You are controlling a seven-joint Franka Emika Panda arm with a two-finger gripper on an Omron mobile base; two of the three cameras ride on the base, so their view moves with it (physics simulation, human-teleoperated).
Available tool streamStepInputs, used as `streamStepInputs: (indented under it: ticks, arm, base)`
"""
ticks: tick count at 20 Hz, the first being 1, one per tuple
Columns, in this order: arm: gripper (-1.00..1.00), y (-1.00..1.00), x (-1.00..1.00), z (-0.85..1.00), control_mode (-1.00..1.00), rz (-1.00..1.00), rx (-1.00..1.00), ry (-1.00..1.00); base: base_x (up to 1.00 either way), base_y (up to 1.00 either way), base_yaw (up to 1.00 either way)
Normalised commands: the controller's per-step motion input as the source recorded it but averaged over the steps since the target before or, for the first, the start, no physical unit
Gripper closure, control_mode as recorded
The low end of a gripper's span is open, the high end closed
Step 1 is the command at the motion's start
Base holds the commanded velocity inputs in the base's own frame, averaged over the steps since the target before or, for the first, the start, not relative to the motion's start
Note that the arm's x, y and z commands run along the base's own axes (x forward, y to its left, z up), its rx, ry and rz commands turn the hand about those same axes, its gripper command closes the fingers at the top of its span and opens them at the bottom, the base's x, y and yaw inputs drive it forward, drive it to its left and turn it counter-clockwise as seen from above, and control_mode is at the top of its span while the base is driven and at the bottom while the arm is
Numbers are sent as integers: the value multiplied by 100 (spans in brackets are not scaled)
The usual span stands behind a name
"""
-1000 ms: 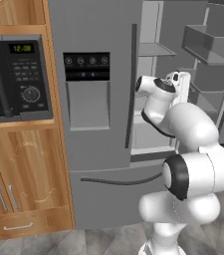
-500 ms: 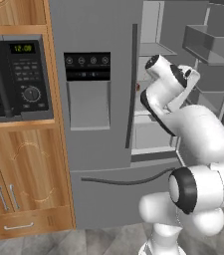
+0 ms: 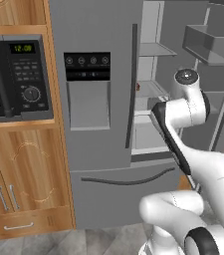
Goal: Take the cakes from the fridge and place them on the empty tray on the dining counter.
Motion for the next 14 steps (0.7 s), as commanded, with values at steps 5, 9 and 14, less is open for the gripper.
streamStepInputs:
  ticks: [5, 9, 14]
  arm:
    - [-100, 50, -20, -11, -100, 17, 36, -48]
    - [-100, 28, 0, 21, -100, 7, 34, -34]
    - [-100, 28, 0, 30, -100, 1, 24, -14]
  base:
    - [0, 0, 0]
    - [0, 0, 0]
    - [0, 0, 0]
